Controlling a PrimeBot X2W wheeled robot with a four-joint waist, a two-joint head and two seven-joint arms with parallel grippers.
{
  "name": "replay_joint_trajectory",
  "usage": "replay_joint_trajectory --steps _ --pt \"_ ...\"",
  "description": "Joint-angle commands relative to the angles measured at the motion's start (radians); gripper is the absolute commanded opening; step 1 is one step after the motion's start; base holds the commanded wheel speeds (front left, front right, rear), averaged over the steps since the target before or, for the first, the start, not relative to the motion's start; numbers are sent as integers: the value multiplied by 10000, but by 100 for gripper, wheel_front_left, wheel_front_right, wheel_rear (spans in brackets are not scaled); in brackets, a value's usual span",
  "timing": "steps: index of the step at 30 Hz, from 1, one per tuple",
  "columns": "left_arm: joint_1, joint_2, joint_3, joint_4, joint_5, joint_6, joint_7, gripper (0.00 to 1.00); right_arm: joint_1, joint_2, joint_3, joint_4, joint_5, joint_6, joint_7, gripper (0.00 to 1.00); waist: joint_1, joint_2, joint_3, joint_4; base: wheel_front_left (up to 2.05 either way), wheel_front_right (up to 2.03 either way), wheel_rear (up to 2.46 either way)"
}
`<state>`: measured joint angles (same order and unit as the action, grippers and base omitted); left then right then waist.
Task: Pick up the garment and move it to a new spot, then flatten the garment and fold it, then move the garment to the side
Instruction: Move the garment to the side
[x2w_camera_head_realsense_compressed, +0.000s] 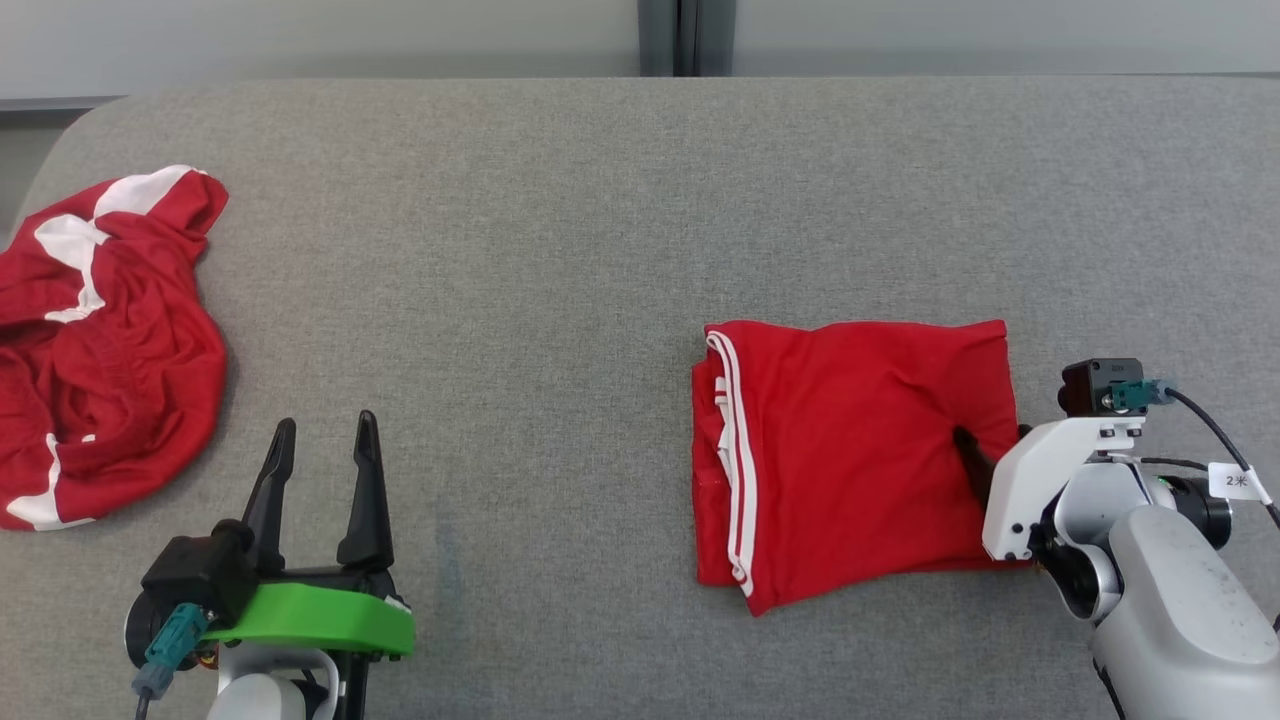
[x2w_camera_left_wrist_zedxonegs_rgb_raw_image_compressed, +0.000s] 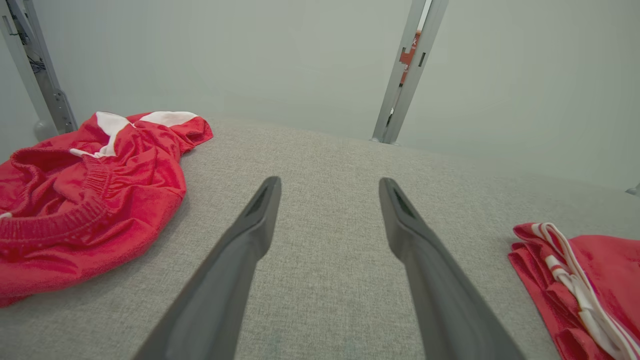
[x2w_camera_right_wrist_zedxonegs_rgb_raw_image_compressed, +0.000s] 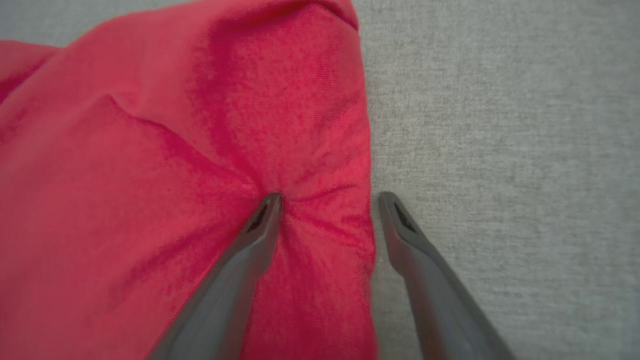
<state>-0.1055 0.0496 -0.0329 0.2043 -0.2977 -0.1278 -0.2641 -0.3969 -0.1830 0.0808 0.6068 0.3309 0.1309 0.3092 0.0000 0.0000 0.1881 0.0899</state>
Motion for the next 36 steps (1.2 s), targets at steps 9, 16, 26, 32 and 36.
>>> replay_joint_trajectory --steps 9,16,26,32,36 --pt "-251 19 26 -169 -13 -46 1 100 -413 -627 1277 -87 -258 -14 795 0 0 0 334 -325 0 0 0" --pt "-487 31 98 -592 201 -46 2 100 -1573 -2082 2920 -1273 -155 -13 1297 0 0 0 947 -1329 0 0 0" --pt "-1111 504 39 -1549 438 -46 2 100 -3153 -4170 3158 -1320 -45 -11 649 0 0 0 2282 -2682 0 0 0" --pt "-1550 783 -187 -2087 505 -46 1 100 -3631 -5153 2545 -789 -618 -11 -45 0 0 0 3146 -2987 0 0 0" --pt "-1819 897 -271 -2335 552 -46 1 100 -3878 -5667 1988 -604 -962 -11 -403 0 0 0 3657 -3019 0 0 0"
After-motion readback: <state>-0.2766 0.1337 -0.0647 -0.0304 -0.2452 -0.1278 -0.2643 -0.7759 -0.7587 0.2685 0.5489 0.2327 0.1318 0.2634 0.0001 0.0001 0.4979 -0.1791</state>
